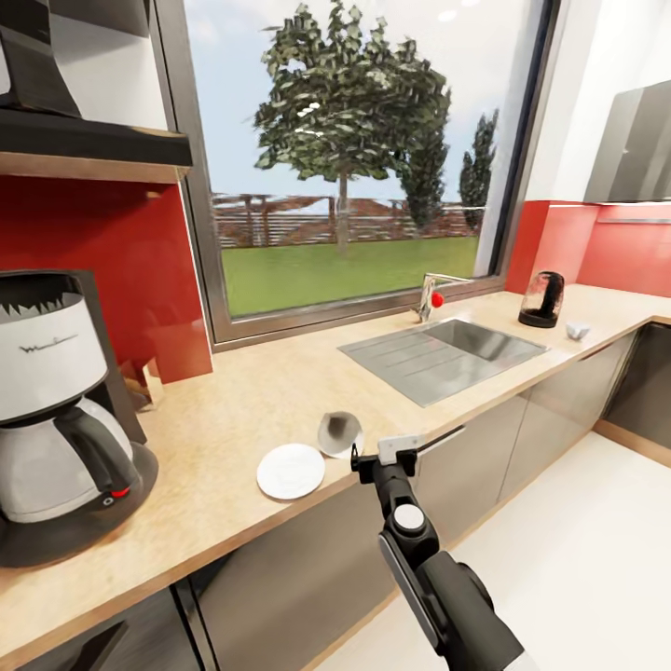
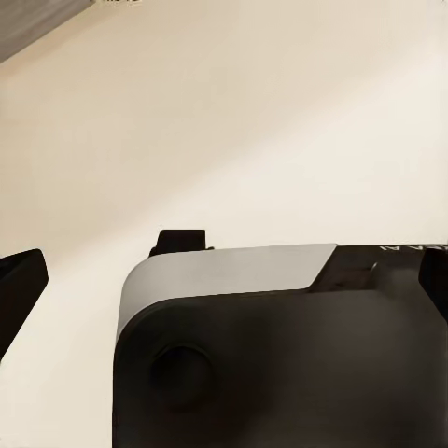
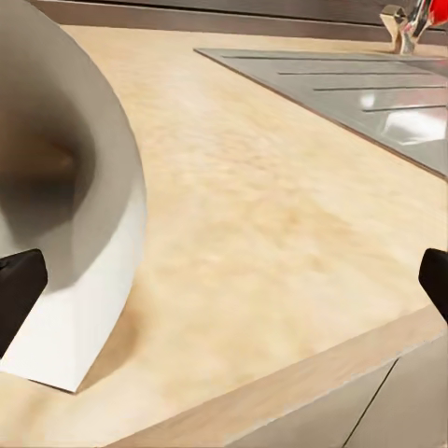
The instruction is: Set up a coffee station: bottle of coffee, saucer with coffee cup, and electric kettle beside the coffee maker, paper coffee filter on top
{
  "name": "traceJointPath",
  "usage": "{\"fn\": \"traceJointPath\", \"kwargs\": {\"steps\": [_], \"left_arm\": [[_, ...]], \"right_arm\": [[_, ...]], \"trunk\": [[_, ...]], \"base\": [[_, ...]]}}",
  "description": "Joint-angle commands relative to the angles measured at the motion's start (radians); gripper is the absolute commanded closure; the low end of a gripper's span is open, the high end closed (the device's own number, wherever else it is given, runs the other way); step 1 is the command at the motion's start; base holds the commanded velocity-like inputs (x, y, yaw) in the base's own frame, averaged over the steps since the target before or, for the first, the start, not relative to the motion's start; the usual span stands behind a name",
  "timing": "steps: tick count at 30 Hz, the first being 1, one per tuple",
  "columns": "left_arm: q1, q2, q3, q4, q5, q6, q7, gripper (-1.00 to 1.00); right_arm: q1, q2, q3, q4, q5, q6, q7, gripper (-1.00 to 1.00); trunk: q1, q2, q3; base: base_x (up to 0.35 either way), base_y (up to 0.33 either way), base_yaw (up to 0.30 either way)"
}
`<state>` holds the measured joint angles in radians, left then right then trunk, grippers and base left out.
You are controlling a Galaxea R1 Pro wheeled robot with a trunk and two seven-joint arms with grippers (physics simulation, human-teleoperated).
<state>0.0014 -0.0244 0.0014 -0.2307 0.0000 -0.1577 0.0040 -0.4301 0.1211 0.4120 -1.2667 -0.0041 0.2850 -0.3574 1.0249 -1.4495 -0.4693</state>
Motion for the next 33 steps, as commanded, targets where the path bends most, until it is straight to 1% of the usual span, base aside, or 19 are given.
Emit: {"fn": "traceJointPath", "kwargs": {"steps": [1,9,17,33], "left_arm": [[0.0,0.0,0.0,-0.001,0.0,-0.002,0.0,-1.0],[0.0,0.0,0.0,-0.001,0.0,-0.002,0.0,-1.0],[0.0,0.0,0.0,-0.001,0.0,-0.002,0.0,-1.0],[0.0,0.0,0.0,-0.001,0.0,-0.002,0.001,-1.0]], "right_arm": [[-0.001,0.0,0.002,0.0,0.0,0.007,-0.006,-1.0],[-0.012,0.0,0.002,0.01,-0.001,0.008,-0.006,-1.0],[-0.028,0.001,0.002,0.045,-0.001,0.006,-0.005,-1.0],[-0.03,0.003,0.002,0.062,-0.001,0.004,-0.005,-1.0]], "trunk": [[0.0,0.0,-0.001],[0.0,0.0,-0.001],[0.0,0.0,-0.001],[0.0,0.0,-0.001]], "base": [[0.041,0.0,0.0],[0.031,0.017,0.0],[0.057,0.041,0.0],[0.048,0.033,0.0]]}}
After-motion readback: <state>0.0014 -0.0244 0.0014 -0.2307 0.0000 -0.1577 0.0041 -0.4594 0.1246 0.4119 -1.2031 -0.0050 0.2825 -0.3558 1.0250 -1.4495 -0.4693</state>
